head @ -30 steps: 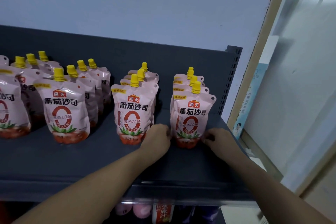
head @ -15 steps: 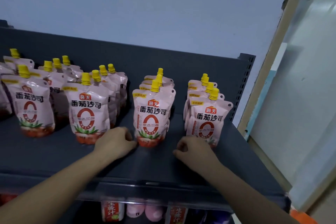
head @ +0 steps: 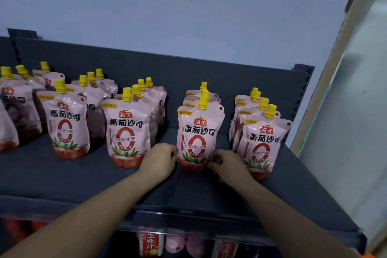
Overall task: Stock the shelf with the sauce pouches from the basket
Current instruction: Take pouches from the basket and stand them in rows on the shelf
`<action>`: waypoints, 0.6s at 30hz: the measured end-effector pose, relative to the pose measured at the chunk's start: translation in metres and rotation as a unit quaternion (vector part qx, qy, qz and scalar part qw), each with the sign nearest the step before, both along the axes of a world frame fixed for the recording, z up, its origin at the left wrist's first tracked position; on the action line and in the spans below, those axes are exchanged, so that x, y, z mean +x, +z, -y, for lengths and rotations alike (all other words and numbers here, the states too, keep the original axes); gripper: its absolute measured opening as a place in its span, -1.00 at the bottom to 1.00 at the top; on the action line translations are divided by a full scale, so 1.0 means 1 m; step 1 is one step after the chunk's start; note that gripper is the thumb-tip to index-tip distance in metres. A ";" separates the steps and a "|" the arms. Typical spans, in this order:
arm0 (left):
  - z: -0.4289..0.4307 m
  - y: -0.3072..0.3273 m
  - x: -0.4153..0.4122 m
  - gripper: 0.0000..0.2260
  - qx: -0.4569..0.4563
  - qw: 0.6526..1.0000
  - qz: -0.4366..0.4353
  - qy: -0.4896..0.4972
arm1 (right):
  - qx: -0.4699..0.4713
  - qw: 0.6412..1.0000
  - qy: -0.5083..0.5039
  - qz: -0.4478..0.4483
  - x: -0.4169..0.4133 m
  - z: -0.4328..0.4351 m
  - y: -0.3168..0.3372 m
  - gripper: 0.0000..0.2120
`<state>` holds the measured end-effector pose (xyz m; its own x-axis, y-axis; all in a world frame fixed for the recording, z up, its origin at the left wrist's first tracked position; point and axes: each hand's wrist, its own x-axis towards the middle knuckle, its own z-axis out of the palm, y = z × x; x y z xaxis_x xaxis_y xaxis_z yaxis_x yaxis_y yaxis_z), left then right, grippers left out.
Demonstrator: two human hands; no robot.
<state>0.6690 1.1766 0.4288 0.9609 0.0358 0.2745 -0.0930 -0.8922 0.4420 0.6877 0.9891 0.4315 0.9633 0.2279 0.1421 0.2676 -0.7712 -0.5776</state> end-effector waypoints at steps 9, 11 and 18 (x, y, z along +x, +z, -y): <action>0.000 -0.002 0.000 -0.84 0.068 0.998 0.010 -0.012 | -0.041 0.996 -0.024 0.074 0.002 -0.001 -0.004 -0.92; 0.000 -0.002 0.000 -0.84 0.072 0.997 0.008 -0.010 | -0.035 0.996 -0.021 0.076 0.002 0.000 -0.004 -0.89; -0.003 0.012 -0.009 -0.80 0.073 0.995 -0.058 -0.042 | -0.072 0.997 -0.022 -0.001 -0.005 0.002 0.011 -0.81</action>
